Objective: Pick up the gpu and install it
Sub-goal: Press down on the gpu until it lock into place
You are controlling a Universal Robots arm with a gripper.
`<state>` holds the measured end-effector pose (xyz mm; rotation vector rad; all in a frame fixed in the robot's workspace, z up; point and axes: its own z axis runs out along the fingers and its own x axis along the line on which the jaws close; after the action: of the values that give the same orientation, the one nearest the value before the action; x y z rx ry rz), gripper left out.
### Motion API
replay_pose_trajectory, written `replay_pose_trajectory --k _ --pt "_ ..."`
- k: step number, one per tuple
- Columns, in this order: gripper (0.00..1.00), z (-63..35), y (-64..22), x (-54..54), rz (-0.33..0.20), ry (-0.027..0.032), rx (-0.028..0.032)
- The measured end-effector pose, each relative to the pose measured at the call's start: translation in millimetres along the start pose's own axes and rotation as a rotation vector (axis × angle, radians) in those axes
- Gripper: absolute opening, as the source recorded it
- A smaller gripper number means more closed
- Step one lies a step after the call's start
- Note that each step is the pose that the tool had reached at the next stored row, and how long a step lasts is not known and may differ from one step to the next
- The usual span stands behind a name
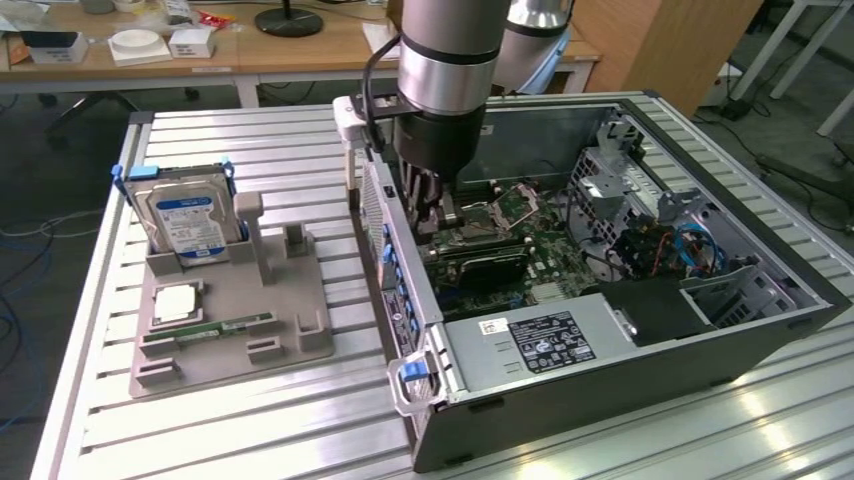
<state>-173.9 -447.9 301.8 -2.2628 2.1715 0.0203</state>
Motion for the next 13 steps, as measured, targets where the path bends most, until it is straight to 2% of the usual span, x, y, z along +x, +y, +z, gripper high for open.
replay_pose_trajectory --k 13 --pt "0.10 -1.8 3.6 0.7 0.000 -0.0003 0.0002"
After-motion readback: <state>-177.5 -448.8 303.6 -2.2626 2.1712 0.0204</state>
